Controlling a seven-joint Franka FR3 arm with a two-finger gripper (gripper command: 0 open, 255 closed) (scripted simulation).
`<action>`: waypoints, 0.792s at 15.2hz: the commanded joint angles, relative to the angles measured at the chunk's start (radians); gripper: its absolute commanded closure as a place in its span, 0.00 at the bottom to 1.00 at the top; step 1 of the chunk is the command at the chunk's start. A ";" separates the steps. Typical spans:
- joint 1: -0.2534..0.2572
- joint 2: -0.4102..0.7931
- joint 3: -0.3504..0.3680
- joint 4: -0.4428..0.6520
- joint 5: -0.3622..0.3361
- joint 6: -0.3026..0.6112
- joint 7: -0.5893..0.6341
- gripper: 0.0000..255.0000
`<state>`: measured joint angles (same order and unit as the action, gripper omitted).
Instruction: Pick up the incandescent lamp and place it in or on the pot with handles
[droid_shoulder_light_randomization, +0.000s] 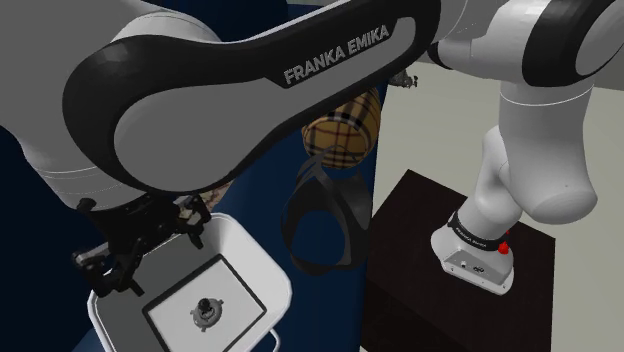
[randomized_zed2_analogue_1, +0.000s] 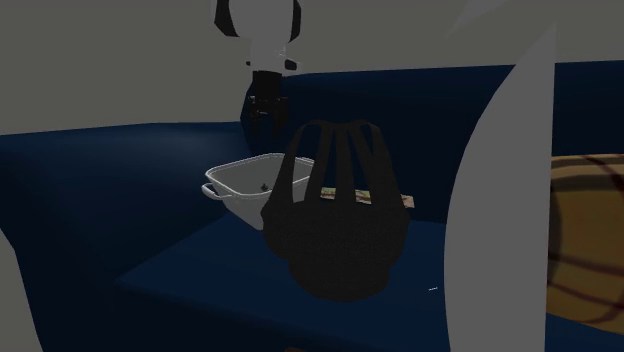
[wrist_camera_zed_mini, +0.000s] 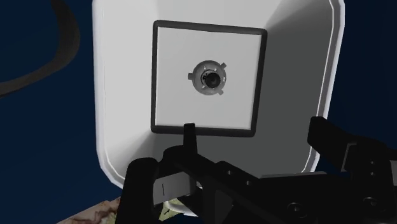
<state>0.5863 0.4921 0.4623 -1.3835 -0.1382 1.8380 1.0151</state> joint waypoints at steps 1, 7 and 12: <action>0.000 0.000 0.000 0.000 0.000 0.000 0.000 0.00; 0.010 -0.001 0.003 0.128 0.003 -0.127 -0.005 0.00; 0.010 -0.001 0.003 0.128 0.003 -0.127 -0.005 0.00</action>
<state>0.5961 0.4910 0.4650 -1.2560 -0.1354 1.7113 1.0097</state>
